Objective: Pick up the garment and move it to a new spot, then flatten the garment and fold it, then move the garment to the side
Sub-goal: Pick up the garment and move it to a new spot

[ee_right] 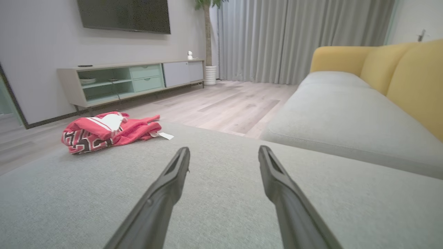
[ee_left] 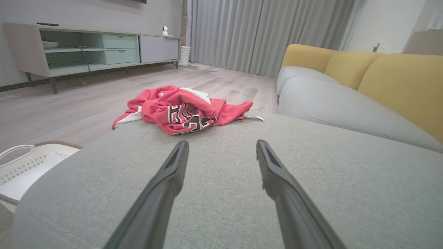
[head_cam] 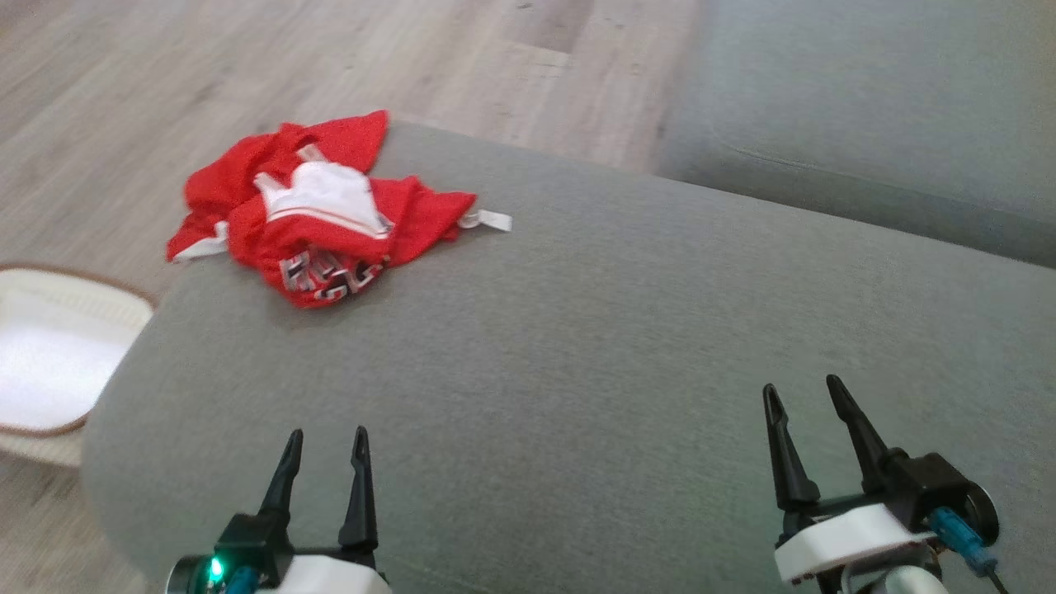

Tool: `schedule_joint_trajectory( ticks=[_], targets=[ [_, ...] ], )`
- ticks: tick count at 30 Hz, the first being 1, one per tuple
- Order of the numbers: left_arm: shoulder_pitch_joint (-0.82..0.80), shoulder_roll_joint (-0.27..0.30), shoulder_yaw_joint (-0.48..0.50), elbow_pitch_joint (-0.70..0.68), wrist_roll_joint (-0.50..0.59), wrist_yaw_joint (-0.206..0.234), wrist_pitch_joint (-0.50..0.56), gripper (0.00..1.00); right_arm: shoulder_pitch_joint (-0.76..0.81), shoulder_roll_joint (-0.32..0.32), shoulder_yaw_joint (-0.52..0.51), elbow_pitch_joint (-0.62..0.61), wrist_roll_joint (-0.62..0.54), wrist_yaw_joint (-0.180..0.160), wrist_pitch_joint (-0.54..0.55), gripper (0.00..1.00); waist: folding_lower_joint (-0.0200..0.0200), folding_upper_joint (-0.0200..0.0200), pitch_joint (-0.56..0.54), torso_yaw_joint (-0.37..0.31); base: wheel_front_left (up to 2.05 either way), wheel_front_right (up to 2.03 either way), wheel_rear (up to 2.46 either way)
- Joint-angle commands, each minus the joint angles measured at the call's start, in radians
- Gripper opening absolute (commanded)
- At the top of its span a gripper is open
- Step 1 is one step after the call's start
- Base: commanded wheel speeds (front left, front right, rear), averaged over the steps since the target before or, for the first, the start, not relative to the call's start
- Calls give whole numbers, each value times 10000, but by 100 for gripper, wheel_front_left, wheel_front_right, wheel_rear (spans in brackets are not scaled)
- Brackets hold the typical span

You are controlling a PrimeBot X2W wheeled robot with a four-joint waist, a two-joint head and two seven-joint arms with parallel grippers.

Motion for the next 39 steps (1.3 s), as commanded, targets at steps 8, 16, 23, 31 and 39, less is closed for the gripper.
schedule_joint_trajectory(
  ticks=[8,16,23,31,39],
  targets=[
    [-479,139,343,-526,-172,191,-72,100,-778,-100,376,-384,5,77,-138,100,0,0,178,894,0,0,0],
    [-403,179,438,-671,-267,305,-148,100,-923,-100,490,-454,124,77,-138,100,0,0,272,978,0,0,0],
    [-1237,843,854,-1588,-308,173,1,100,-836,-100,332,-773,73,77,-138,100,0,0,466,951,0,0,0],
    [-4103,3168,2034,-1781,-288,-351,1452,100,-1216,-100,442,-930,-613,77,-138,100,0,0,1390,-59,0,0,0],
    [-6455,4125,2744,620,-1280,-949,2809,100,-1695,-100,305,-1116,-1578,77,47,100,0,0,2706,-1307,0,0,0]
  ],
)
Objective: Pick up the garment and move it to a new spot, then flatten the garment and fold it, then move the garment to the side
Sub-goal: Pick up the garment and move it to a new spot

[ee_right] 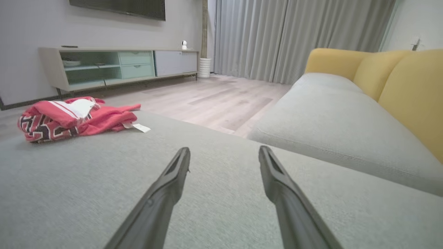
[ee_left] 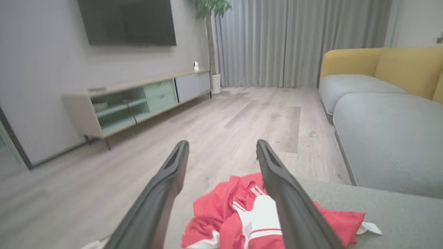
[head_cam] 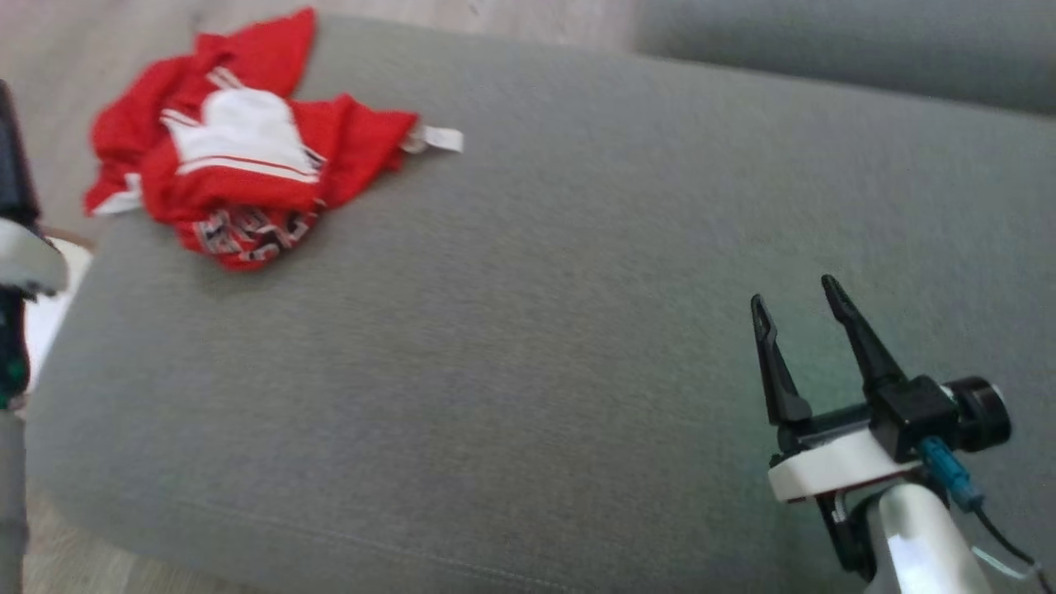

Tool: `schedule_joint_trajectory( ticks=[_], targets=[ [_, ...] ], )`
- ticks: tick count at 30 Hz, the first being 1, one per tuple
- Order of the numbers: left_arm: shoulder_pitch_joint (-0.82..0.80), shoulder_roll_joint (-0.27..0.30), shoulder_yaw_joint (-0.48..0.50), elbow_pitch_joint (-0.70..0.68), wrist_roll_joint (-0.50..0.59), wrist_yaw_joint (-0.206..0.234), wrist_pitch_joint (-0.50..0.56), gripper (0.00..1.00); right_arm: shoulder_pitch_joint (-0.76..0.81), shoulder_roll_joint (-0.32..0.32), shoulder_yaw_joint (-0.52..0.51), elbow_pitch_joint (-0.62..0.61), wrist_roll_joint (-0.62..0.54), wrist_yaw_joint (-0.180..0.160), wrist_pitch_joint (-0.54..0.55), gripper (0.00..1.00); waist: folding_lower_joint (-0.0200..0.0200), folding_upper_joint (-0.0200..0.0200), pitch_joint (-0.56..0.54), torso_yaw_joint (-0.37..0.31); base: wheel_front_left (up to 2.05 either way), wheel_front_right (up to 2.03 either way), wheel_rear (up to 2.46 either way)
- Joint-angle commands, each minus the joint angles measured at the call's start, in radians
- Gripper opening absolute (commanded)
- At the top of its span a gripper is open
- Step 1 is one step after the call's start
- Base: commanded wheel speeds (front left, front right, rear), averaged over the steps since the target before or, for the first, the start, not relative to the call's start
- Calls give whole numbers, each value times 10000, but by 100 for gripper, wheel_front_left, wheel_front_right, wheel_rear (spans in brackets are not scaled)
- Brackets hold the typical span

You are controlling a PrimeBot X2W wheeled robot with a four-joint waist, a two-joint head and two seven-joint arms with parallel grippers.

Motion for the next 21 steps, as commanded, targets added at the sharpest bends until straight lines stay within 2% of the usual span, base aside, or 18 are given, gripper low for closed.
schedule_joint_trajectory(
  ticks=[1,8,14,21],
  targets=[
    [-694,314,563,28,-414,-30,147,100,-402,-75,172,-382,-131,75,55,100,-2,0,761,-700,0,0,0],
    [-1542,354,372,2212,-904,-333,863,100,-495,-169,-276,-1131,-570,75,473,100,-2,0,1842,-1269,0,0,0],
    [-2036,117,53,3694,-977,-398,1225,100,-339,-424,-470,-1820,-656,75,811,100,-2,0,2532,-1415,0,0,0],
    [-2323,-143,-290,4854,-1190,-554,1595,100,-228,-510,-355,-2186,-637,75,969,100,-2,0,2845,-1511,0,0,0]
  ],
)
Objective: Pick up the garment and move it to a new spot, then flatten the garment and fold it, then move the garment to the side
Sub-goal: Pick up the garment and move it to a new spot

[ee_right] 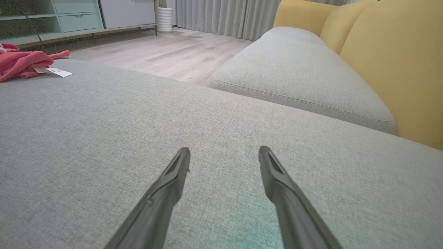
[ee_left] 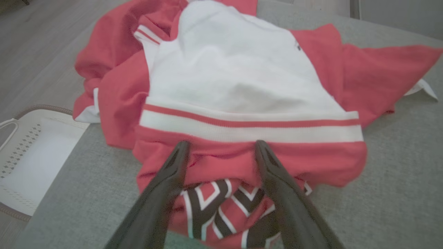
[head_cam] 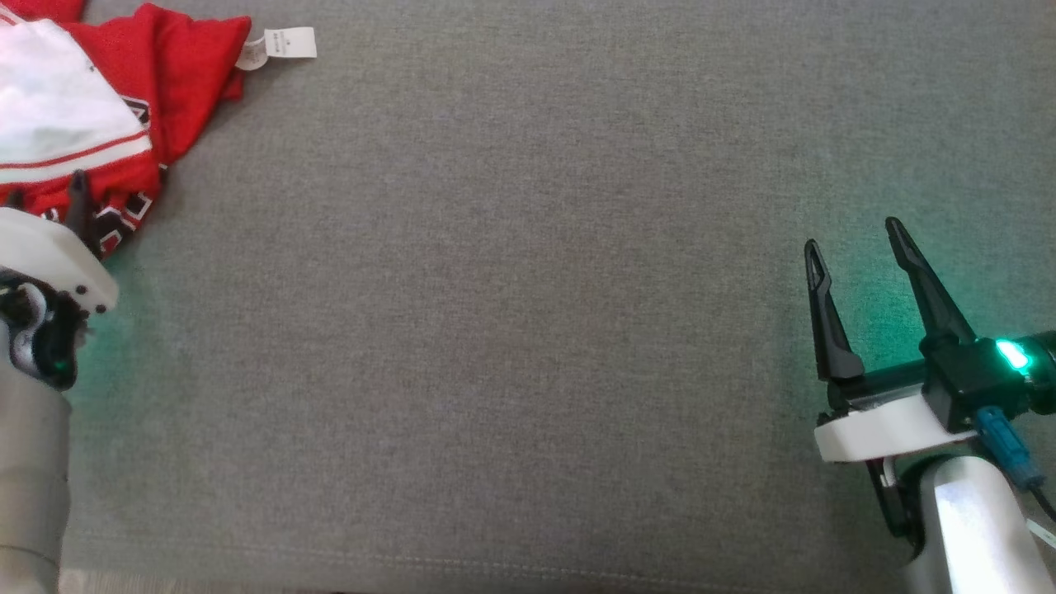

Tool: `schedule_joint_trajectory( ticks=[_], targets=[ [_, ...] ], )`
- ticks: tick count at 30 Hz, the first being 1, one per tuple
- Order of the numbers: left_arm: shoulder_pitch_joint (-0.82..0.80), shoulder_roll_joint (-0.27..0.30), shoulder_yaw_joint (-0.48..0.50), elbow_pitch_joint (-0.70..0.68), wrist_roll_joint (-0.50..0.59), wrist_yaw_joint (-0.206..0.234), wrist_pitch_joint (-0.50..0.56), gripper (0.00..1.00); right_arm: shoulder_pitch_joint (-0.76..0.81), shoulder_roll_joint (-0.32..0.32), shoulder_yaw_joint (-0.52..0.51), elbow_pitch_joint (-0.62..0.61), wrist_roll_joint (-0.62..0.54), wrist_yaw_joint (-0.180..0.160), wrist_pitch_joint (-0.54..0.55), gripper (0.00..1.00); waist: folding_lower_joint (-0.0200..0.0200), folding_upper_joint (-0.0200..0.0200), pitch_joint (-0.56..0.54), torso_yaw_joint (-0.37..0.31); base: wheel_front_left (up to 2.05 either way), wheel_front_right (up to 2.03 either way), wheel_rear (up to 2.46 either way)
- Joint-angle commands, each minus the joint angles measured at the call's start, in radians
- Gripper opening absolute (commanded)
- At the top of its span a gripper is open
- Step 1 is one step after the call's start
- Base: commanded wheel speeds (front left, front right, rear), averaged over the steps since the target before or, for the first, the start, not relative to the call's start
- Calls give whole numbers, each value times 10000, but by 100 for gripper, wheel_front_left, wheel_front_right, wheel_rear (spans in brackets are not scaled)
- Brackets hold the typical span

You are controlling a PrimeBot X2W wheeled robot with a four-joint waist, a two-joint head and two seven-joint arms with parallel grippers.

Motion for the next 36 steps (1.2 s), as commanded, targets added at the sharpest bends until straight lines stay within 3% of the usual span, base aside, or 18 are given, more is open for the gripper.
schedule_joint_trajectory(
  ticks=[1,2,4,13,17,22,30,36],
  targets=[
    [-373,494,178,-120,-51,-65,84,100,-111,-136,284,-395,-66,75,30,100,-2,0,57,-33,0,0,0],
    [-419,463,104,-19,-71,-90,136,60,-107,-137,286,-410,-68,75,36,100,-2,0,69,-32,0,0,0],
    [-520,466,-70,114,-53,-131,156,0,-104,-131,285,-404,-72,75,38,100,-2,0,64,-16,0,0,0],
    [-846,957,-703,129,86,-208,-96,0,-181,72,390,144,93,75,-319,100,-2,0,-732,49,0,0,0],
    [-1108,1241,-1239,-478,79,-219,-111,0,-201,216,321,792,290,75,-611,100,-2,0,-1572,-58,0,0,0],
    [-1338,1198,-1790,-1298,-330,-222,-8,0,-171,285,147,1547,543,75,-887,100,-2,0,-2539,-450,0,0,0],
    [-2022,439,-2779,-2675,-1020,-223,221,0,128,296,-125,2350,1315,75,-1097,100,-2,0,-3807,-1393,0,0,0],
    [-2665,-591,-3242,-3498,-1818,-223,410,0,303,297,-144,2604,1587,75,-1128,100,-2,0,-4184,-2149,0,0,0]
  ],
)
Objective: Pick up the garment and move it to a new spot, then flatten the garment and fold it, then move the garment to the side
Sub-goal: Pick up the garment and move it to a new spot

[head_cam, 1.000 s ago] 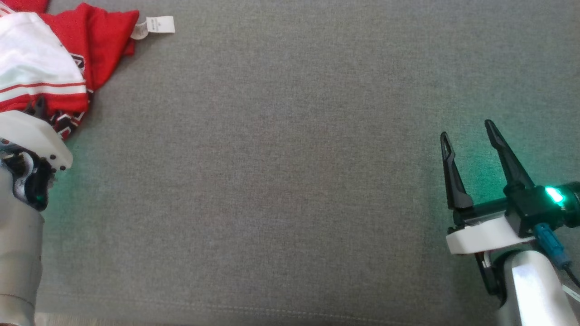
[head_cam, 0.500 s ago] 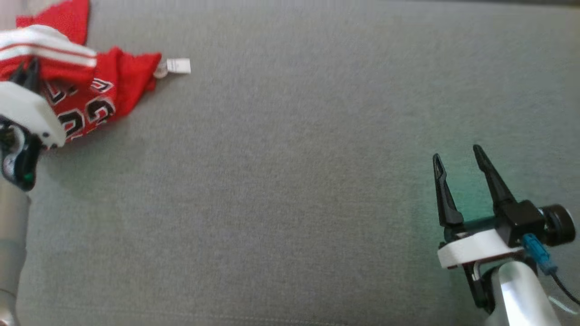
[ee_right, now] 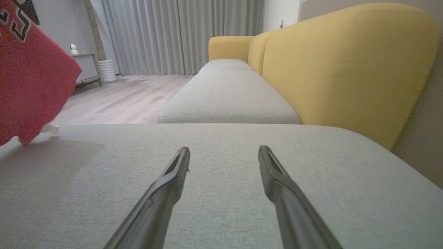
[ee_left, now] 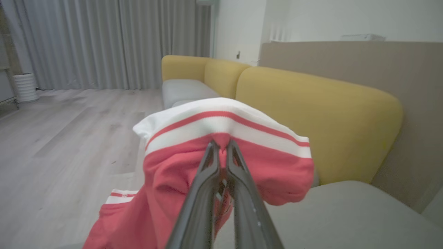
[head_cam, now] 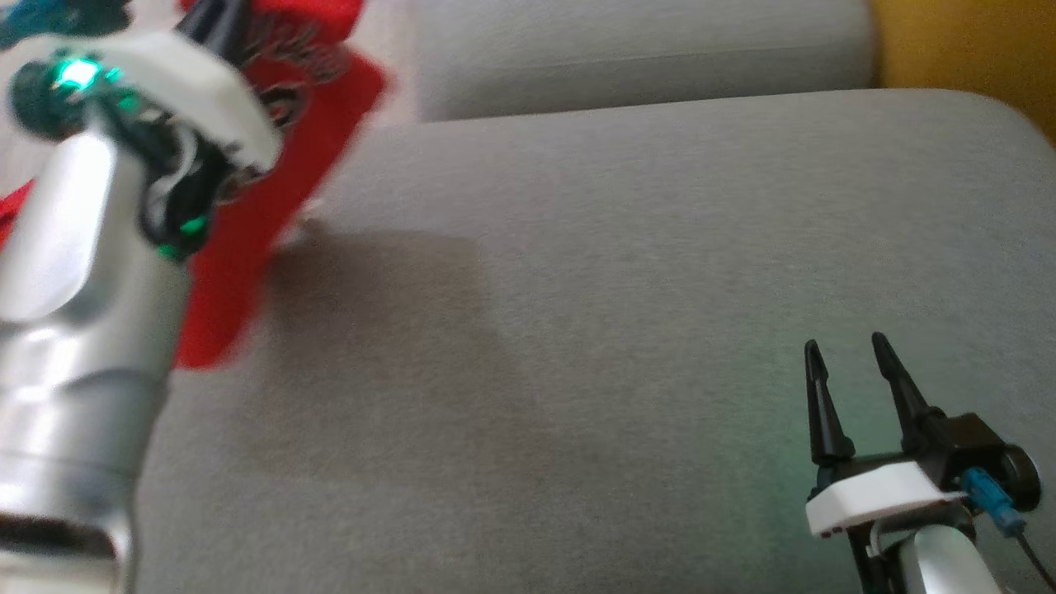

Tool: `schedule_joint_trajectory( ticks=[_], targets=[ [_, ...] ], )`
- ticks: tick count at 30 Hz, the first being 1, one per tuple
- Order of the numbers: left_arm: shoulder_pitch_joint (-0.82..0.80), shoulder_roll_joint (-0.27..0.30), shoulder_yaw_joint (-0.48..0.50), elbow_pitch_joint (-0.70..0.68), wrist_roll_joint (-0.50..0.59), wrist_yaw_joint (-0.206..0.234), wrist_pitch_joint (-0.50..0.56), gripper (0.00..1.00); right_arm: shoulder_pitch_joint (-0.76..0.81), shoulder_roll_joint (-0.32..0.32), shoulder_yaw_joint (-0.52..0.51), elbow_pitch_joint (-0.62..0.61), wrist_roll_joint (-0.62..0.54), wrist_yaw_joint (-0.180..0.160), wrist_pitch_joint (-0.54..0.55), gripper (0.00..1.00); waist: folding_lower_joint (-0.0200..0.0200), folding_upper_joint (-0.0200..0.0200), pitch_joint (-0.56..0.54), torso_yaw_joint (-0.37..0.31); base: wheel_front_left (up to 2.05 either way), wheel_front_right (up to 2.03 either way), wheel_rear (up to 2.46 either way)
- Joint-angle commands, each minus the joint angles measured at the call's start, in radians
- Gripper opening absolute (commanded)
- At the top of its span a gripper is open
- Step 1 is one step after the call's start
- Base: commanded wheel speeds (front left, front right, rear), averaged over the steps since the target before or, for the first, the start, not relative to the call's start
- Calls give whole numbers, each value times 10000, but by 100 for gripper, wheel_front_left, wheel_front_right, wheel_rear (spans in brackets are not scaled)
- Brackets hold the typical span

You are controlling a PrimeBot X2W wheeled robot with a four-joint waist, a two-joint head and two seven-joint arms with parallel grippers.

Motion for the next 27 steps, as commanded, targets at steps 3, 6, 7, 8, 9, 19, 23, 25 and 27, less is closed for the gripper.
schedule_joint_trajectory(
  ticks=[3,6,7,8,9,19,23,25,27],
  targets=[
    [-1165,-455,190,-739,-683,16,-2,0,-282,-37,448,-347,306,75,-136,100,3,-1,-281,-900,0,0,0],
    [-1411,-1008,264,-859,-1148,16,-148,0,-370,-36,653,-403,457,75,-137,100,3,-1,-68,-1222,0,0,0],
    [-1452,-1193,339,-838,-1320,18,-222,0,-407,-36,699,-419,503,75,-137,100,3,-1,11,-1301,0,0,0],
    [-1472,-1339,410,-799,-1459,48,-268,0,-453,-36,751,-436,547,75,-137,100,3,-1,118,-1389,0,0,0],
    [-1472,-1339,410,-799,-1459,48,-268,0,-453,-36,751,-436,547,75,-137,100,3,-1,118,-1389,0,0,0],
    [264,-1105,694,1281,-1586,437,-1195,0,-959,-36,1064,-474,838,75,-138,100,3,-1,1137,-1759,0,0,0],
    [1044,-615,877,2622,-1463,709,-1754,0,-1240,-36,1245,-498,872,75,-138,100,3,-1,1551,-1905,0,0,0],
    [1249,-452,949,3096,-1400,782,-2138,0,-1331,-36,1276,-510,860,75,-139,100,3,-1,1697,-1930,0,0,0],
    [1376,-368,937,3473,-1302,795,-2487,0,-1377,-36,1253,-504,825,75,-139,100,3,-1,1786,-1911,0,0,0]
  ],
)
